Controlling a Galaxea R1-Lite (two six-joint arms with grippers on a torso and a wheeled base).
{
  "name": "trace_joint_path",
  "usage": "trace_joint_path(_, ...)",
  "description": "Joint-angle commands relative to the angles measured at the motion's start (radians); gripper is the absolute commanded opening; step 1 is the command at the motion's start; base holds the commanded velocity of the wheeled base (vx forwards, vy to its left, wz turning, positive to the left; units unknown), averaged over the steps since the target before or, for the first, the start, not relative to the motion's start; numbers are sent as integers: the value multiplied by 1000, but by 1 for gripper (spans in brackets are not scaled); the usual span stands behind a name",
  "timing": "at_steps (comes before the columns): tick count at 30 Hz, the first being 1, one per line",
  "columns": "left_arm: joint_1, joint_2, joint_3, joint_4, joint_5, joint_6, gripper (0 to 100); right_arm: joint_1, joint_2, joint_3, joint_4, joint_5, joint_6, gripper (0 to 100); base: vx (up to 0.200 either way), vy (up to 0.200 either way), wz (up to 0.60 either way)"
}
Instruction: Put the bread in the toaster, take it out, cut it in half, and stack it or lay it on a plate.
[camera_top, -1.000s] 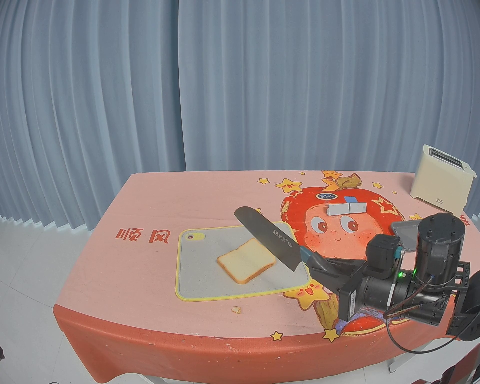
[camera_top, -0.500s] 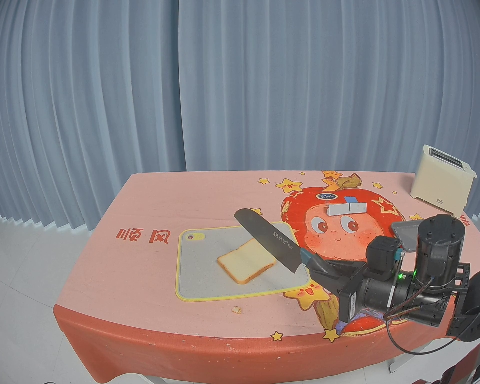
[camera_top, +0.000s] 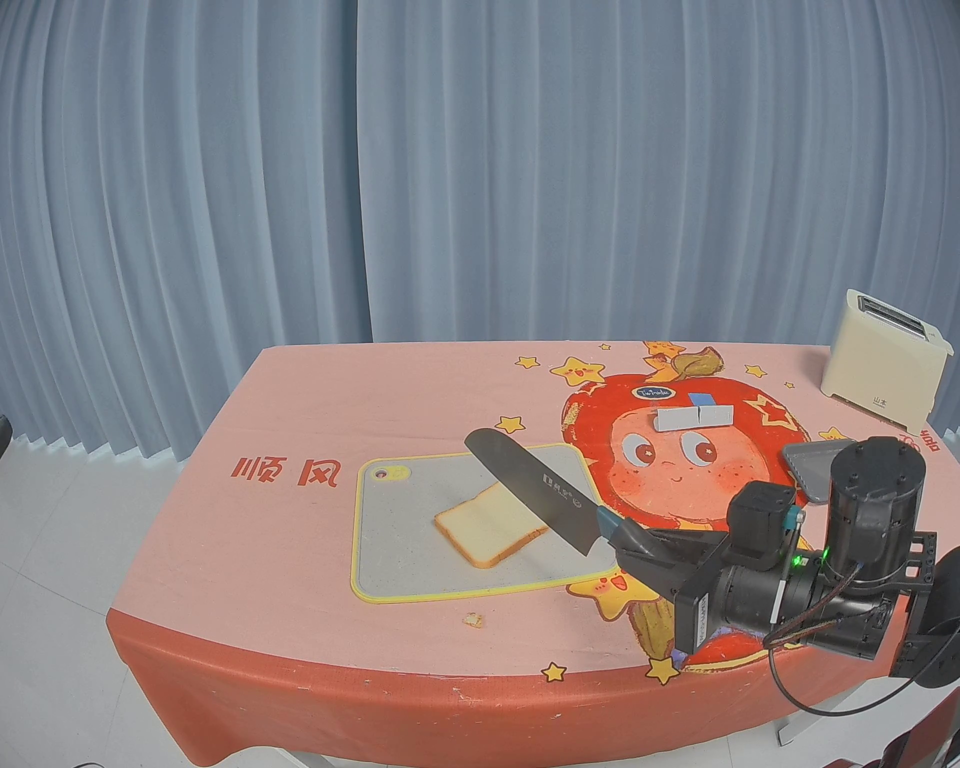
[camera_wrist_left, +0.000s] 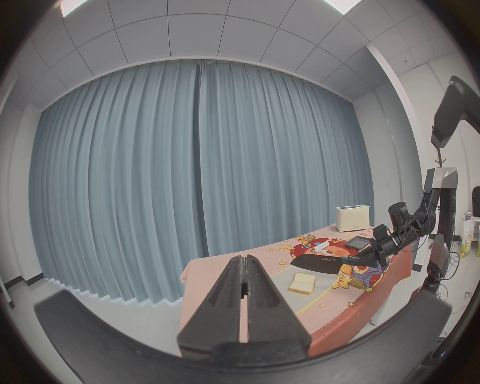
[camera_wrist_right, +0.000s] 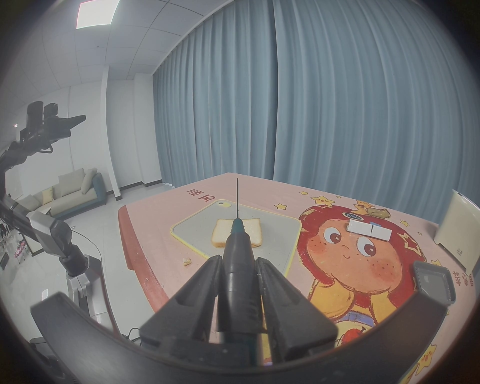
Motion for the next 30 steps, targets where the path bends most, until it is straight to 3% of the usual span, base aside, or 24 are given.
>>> trace_joint_path(1, 1, 69, -27, -2, -1, 4, 0, 1, 3, 0, -1, 0, 1, 0, 0, 0, 0)
trace_joint_path(10, -1, 153, -96, -2, -7, 6, 0, 3, 9, 1, -1, 0, 1, 0, 0, 0, 0)
trace_joint_path(13, -1, 175, -109, -8, -40, 6, 0, 4, 12, 1, -1, 0, -1, 0, 0, 0, 0)
trace_joint_path(22, -1, 267, -113, -126, -52, 6, 0, 10, 15, 1, -2, -2, 1, 0, 0, 0, 0)
trace_joint_path(30, -1, 311, -115, -141, -63, 6, 0, 9, 15, 3, -1, -2, -1, 0, 0, 0, 0)
